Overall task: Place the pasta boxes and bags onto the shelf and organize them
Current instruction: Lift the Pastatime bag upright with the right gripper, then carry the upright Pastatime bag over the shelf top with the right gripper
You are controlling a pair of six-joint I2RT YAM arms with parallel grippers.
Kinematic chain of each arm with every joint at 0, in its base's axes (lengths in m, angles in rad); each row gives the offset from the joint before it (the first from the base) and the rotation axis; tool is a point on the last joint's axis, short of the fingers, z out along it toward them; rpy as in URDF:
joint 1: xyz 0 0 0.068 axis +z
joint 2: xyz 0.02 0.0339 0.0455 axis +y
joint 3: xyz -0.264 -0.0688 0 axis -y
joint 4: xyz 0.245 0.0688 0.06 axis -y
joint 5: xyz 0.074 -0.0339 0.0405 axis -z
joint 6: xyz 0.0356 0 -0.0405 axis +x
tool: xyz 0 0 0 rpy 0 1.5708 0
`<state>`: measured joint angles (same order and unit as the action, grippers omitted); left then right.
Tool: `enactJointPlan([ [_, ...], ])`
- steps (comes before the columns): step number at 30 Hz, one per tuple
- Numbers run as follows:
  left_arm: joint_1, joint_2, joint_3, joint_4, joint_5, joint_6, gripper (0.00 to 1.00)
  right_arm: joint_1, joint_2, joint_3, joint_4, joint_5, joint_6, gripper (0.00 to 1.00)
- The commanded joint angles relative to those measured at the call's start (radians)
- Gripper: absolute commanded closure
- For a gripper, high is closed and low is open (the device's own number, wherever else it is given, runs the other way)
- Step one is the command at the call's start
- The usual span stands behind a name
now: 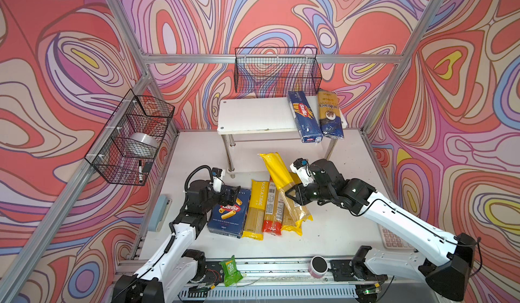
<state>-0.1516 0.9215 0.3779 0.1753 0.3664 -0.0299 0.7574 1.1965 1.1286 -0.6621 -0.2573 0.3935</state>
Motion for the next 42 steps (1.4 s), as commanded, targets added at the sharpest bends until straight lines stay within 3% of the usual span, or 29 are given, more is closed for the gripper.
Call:
enactJointPlan([
  [1,0.0,-0.009,0.016,-0.003,-0.002,0.008,0.0,0.011,0.003,0.101,0.116,-0.028,-0.046,0.96],
  [9,0.001,-0.013,0.012,-0.003,-0.001,0.008,0.0,0.013,0.041,0.219,0.102,-0.018,-0.065,1.0],
  [18,0.0,-0.025,0.009,-0.005,-0.004,0.005,0.0,0.012,0.167,0.517,-0.107,0.061,-0.087,1.0],
  [37,0.0,-0.022,0.01,-0.005,-0.007,0.004,0.0,0.01,0.521,1.12,-0.277,0.362,-0.181,1.0],
  [42,0.0,-0.025,0.008,-0.003,-0.009,0.004,0.0,-0.005,0.569,1.201,-0.277,0.38,-0.199,1.0],
])
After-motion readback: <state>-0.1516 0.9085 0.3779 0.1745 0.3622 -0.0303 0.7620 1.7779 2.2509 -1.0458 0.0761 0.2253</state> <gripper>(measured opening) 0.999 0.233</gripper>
